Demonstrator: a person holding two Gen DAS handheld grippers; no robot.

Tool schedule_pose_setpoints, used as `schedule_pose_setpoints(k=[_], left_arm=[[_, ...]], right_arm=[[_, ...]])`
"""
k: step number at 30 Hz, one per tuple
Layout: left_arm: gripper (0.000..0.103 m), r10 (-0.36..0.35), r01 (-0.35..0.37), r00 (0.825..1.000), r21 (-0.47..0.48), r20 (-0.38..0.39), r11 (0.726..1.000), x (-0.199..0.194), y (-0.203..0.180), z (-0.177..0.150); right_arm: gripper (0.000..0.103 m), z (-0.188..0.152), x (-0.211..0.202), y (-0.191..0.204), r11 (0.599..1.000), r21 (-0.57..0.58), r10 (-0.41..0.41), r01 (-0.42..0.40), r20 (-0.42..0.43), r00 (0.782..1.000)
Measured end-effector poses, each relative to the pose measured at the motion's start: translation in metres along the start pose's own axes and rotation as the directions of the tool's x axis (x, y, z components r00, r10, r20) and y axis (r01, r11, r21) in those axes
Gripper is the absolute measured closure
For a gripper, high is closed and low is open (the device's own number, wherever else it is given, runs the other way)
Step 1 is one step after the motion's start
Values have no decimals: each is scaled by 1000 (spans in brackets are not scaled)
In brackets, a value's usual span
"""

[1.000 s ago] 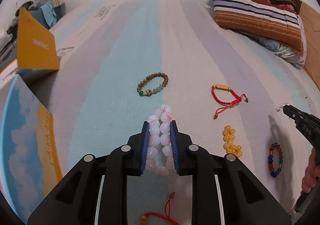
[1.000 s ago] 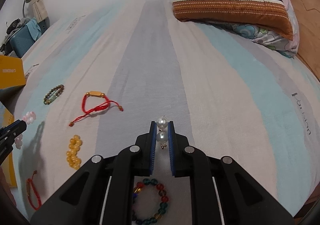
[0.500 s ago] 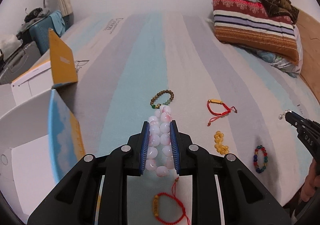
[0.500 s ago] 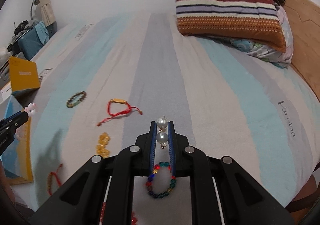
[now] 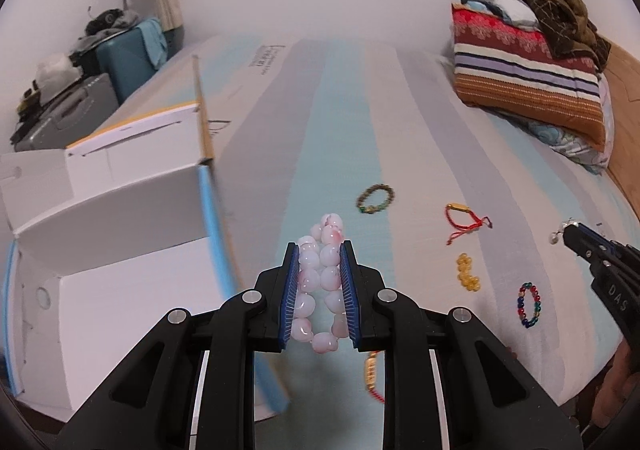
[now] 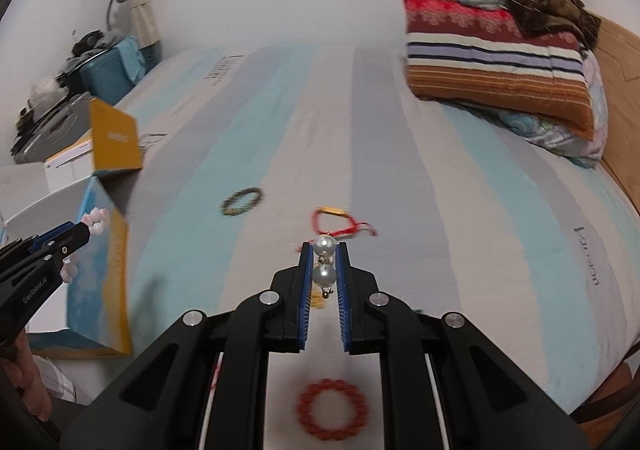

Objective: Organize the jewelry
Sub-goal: 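Carry the pink-white bracelet and pearl earrings with both tools into the white box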

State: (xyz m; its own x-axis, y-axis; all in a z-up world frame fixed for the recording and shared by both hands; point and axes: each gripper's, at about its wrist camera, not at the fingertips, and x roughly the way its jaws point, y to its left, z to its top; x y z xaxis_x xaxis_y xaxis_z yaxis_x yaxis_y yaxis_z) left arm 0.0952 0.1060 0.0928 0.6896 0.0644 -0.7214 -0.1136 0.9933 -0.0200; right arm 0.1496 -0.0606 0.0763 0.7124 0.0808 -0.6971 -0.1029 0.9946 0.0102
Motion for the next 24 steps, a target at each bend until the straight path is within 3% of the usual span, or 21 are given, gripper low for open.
schedule_pose_setpoints(k=[12,24], left_arm=[[83,73,-72,997,-71,18,995,-30,78,-14],[83,160,-159,987,-157,-8,975,-47,163,-47]], right_arm=[[92,2,-15,93,991,-92,102,-100,23,994],[92,-16,-24,210,950,-220,230,-222,15,973]])
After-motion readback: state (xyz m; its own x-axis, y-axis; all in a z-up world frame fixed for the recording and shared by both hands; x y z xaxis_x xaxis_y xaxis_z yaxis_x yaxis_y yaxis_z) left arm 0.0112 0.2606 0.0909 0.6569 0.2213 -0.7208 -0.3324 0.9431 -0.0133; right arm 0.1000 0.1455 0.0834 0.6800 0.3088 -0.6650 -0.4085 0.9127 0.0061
